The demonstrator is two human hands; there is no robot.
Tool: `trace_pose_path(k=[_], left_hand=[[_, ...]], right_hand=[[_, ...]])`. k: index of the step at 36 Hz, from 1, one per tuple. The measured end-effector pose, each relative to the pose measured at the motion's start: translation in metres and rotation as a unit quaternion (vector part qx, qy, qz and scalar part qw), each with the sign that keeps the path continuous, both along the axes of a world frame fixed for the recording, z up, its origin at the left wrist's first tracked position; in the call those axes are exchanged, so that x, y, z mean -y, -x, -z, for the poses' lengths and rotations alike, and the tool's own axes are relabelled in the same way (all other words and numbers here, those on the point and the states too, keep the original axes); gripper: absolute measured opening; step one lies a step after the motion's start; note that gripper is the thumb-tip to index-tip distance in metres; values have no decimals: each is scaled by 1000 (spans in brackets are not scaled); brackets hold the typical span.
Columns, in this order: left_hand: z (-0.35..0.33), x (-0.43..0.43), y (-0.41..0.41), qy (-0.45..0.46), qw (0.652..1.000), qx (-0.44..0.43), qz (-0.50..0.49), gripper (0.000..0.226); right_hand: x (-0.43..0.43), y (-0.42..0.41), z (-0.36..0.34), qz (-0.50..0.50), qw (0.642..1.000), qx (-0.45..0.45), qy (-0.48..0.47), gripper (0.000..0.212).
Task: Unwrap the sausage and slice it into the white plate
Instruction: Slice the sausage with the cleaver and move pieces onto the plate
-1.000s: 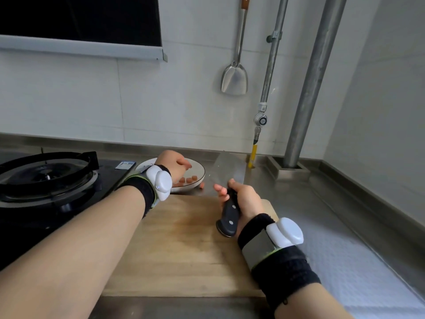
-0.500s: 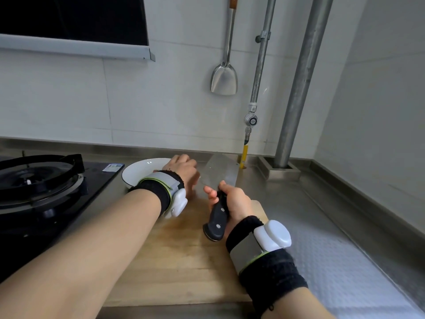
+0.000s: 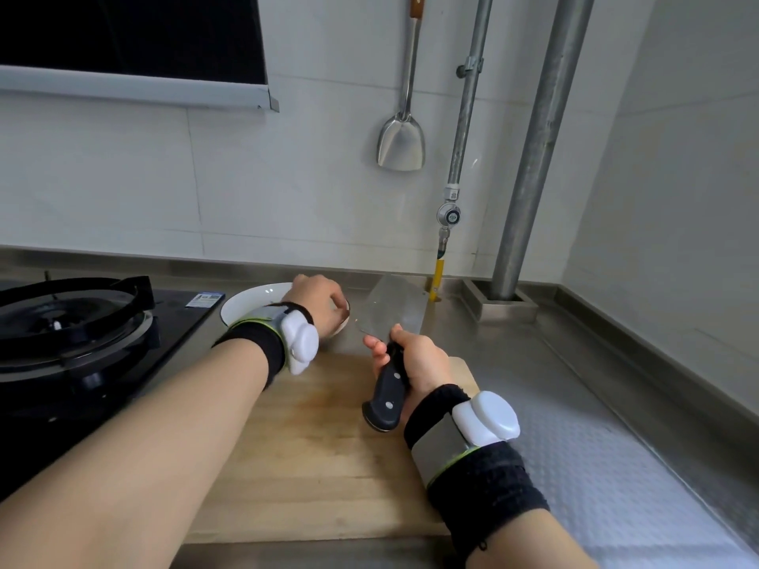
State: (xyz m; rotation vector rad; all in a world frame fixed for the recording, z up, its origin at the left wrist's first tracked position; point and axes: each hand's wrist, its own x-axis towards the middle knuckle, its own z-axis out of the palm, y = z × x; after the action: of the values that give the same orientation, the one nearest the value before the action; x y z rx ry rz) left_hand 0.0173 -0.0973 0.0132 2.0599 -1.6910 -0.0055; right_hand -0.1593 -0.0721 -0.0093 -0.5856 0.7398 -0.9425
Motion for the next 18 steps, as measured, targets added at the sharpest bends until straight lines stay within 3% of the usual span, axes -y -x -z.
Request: trace_pose_path(k=[4, 9, 14, 18], left_hand=[[5, -14, -27, -6, 996, -65, -57, 21], [19, -20, -42, -10, 986, -153, -61, 26], [22, -30, -41, 32, 982, -179, -53, 26], [17, -54, -39, 50, 986, -146, -64, 29]], right_hand=[[0, -1, 0, 0, 1000, -17, 10, 13], [2, -2, 2, 0, 999, -33, 26, 12], [2, -4, 5, 4, 996, -67, 53, 10], [0, -8, 8, 7, 990, -109, 84, 14]])
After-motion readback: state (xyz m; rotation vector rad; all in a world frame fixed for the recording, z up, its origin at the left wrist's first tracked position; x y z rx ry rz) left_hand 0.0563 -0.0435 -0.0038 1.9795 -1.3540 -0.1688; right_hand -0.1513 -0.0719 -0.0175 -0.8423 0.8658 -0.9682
